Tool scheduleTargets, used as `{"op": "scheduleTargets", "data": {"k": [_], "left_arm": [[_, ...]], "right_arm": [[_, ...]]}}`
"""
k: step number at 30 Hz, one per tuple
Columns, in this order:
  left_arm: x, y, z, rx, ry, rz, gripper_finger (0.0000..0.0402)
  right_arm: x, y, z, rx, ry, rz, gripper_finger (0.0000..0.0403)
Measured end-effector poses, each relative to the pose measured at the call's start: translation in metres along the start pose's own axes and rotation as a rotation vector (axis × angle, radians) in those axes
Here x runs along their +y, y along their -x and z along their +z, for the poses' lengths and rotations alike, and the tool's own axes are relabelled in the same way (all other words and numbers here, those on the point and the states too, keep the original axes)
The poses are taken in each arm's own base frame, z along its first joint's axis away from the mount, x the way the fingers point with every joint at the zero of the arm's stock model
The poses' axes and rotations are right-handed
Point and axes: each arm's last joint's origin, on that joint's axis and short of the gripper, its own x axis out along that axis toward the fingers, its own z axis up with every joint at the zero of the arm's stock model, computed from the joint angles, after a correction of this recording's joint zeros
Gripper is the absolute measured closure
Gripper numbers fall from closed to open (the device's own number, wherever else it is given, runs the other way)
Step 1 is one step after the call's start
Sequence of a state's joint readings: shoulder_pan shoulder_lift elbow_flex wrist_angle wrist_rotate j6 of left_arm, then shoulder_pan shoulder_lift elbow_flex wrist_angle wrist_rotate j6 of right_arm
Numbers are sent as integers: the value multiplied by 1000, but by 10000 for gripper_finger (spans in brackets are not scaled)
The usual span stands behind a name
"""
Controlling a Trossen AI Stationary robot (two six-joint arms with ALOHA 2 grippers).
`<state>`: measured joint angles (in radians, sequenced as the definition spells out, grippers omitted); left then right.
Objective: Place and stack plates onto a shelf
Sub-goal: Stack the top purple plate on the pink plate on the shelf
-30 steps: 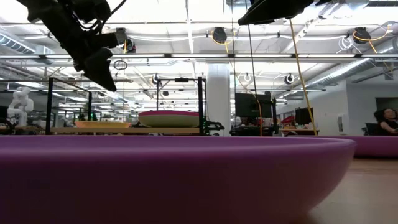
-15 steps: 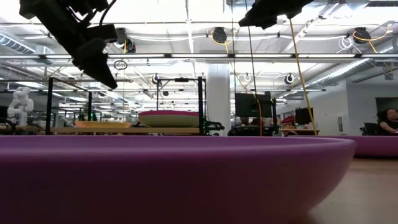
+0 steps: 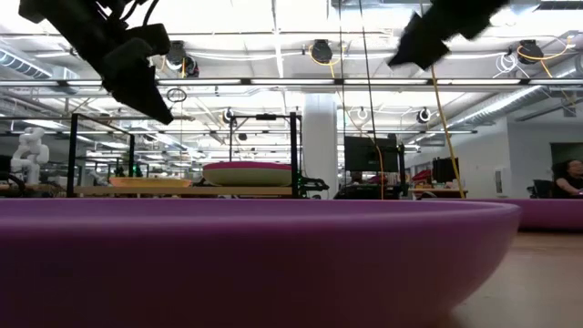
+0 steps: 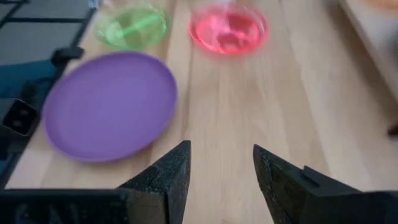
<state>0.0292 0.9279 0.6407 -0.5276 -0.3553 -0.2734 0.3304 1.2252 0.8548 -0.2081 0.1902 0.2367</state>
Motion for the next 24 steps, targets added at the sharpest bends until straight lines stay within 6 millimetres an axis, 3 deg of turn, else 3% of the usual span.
{"op": "scheduleTargets", "data": {"k": [5, 14, 24], "left_arm": [[-9, 3, 1, -33, 20, -48, 277], [-29, 11, -4, -47, -17, -139, 277], [-39, 16, -7, -55, -46, -191, 277]], "right_arm": [[9, -6, -28, 52, -113, -59, 248], [28, -10, -43, 68, -178, -91, 248], [32, -33, -71, 275, -240, -151, 248]]}}
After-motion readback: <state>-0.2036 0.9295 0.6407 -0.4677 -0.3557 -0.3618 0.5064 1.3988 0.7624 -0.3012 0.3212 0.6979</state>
